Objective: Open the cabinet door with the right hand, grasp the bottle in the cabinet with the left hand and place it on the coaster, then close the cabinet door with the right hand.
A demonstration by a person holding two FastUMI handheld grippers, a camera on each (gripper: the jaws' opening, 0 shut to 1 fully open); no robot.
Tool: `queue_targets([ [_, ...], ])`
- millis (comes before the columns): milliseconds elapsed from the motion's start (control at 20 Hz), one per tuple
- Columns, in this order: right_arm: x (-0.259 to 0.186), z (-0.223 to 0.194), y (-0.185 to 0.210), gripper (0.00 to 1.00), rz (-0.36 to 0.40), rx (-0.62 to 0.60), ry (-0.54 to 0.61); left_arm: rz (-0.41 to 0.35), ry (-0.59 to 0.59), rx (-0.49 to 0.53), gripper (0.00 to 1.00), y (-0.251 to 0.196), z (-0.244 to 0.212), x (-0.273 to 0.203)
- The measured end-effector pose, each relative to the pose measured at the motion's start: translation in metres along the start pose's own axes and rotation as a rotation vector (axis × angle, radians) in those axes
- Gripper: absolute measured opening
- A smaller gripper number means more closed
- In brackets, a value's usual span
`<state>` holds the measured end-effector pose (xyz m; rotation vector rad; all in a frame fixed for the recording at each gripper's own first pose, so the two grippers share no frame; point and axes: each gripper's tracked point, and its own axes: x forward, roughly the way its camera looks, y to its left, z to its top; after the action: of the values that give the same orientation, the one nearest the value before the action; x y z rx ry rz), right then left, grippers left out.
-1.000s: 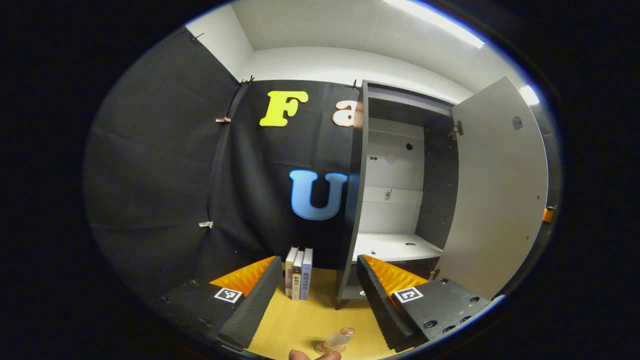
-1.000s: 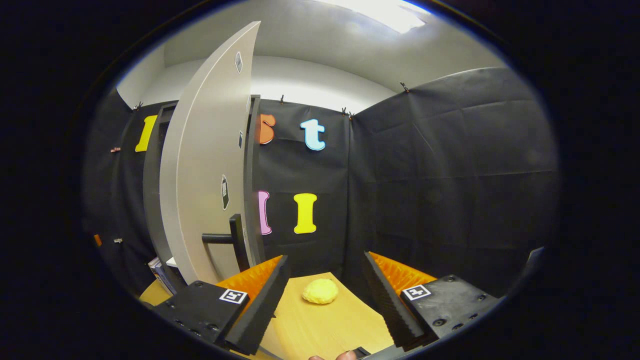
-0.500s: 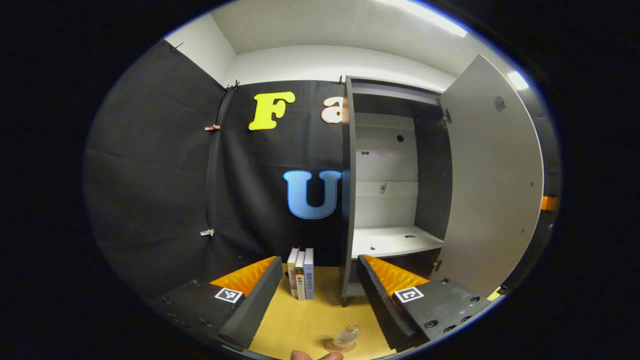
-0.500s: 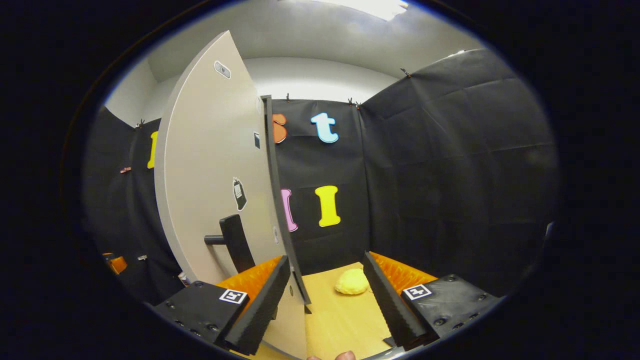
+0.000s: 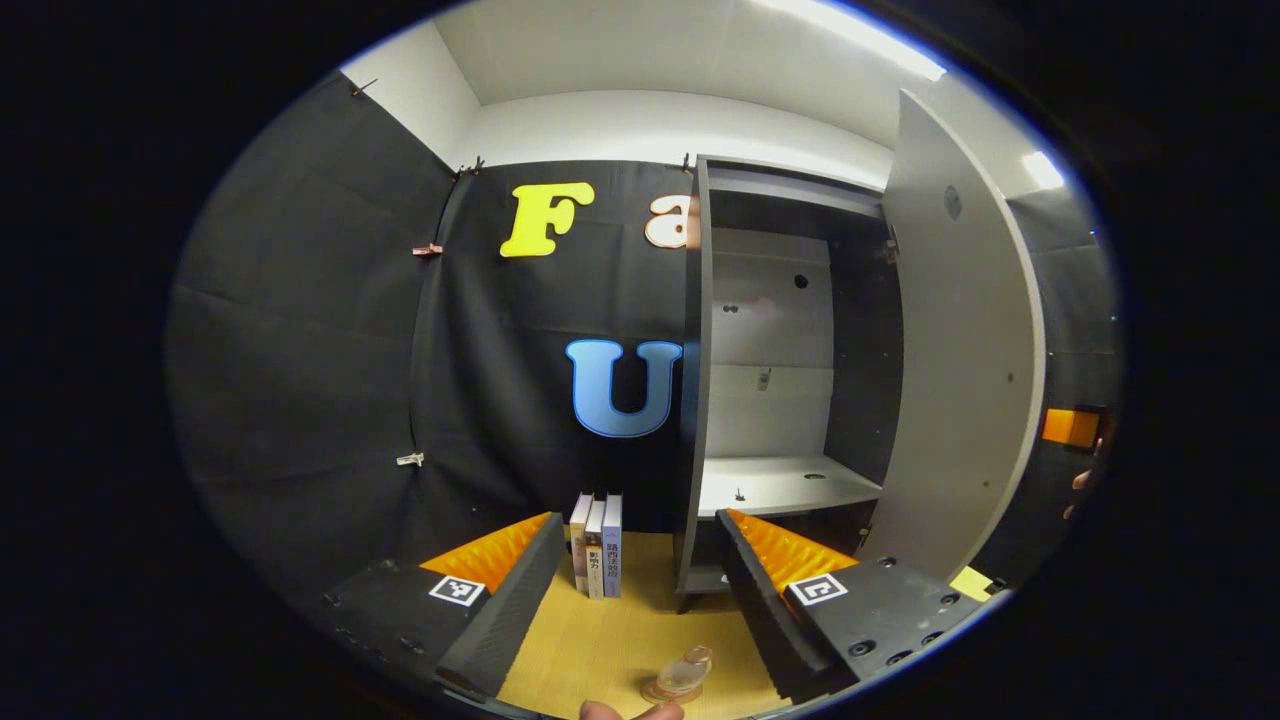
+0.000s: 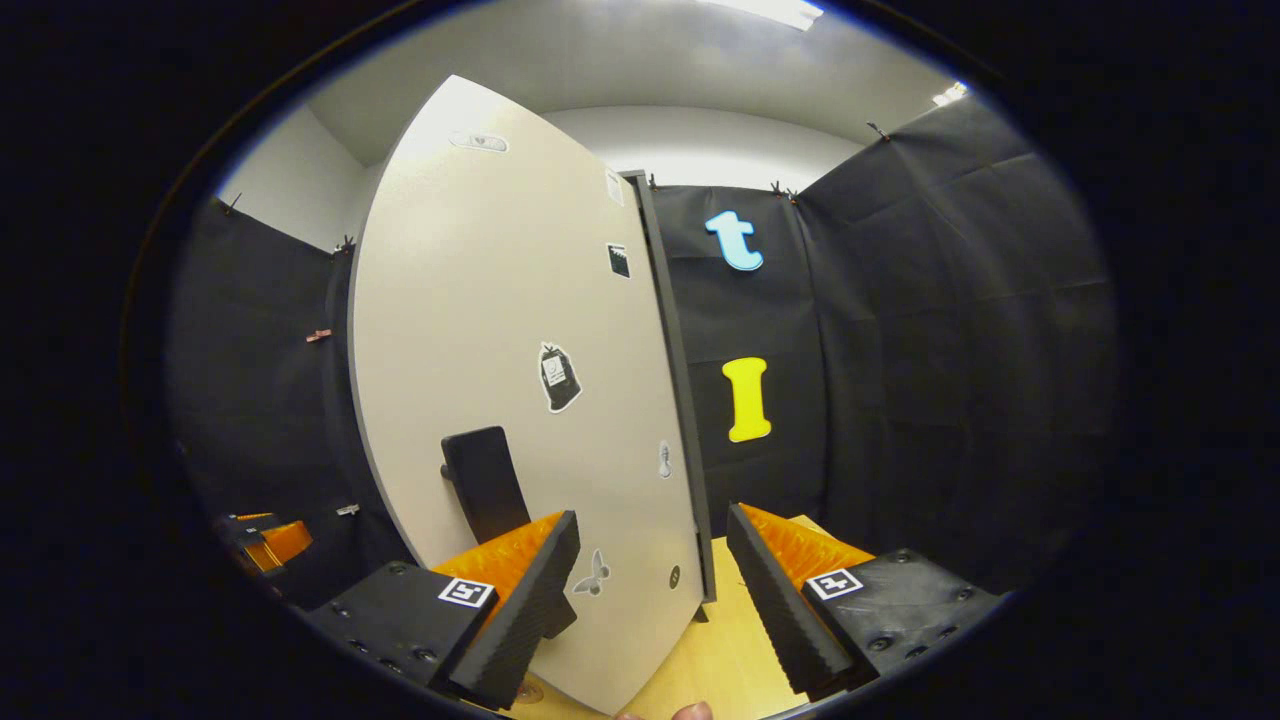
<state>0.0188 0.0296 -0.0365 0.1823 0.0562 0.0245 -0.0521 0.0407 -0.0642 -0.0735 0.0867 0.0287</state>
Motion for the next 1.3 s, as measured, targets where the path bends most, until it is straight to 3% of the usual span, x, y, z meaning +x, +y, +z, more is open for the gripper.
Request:
queue_targets([
  [400, 0.012, -0.028, 0.078, 0.98, 0.190, -0.007, 0.070, 0.003, -0.008, -0.040, 0.94, 0.007, 0.001, -0.003],
  [1300, -0.004, -0.011, 0.047, 0.98, 0.152, -0.074, -0.004, -0.030, -0.014, 0.010, 0.94, -0.014, 0.007, -0.014],
])
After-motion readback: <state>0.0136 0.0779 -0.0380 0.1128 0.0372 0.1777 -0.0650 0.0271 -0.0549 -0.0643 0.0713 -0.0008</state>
